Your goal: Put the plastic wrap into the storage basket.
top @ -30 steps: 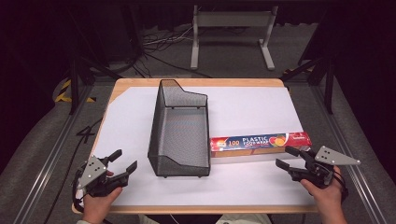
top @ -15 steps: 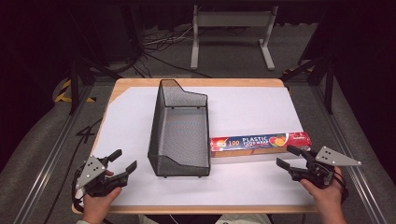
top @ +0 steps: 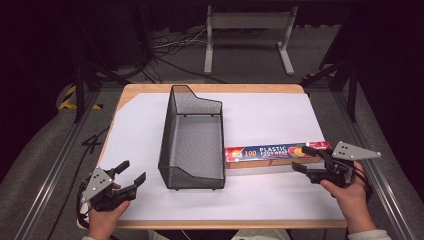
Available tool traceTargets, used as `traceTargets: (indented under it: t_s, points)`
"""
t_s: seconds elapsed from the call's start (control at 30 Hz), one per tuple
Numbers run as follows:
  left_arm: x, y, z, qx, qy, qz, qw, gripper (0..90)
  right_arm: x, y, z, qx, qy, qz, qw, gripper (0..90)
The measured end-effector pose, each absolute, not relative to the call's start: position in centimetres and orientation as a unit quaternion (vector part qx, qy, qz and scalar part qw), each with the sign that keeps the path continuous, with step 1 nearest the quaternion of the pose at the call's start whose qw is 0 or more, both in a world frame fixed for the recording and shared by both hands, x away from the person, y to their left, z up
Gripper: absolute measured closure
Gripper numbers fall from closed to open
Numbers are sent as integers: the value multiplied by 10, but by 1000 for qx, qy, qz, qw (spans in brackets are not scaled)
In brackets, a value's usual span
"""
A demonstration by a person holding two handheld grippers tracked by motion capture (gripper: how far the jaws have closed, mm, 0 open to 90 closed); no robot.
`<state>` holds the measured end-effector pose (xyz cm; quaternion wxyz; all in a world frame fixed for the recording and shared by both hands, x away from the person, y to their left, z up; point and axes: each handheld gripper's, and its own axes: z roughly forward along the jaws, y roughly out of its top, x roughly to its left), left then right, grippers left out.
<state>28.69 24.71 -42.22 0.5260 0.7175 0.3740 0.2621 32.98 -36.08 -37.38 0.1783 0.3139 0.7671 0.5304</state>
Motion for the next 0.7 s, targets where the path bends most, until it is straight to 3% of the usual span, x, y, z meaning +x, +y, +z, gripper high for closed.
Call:
traceTargets:
  t_s: [0.7]
  points:
    - [286, 248, -424, 718, 377, 261, 523, 312, 386, -353, -339, 311, 810, 478, 135, 206]
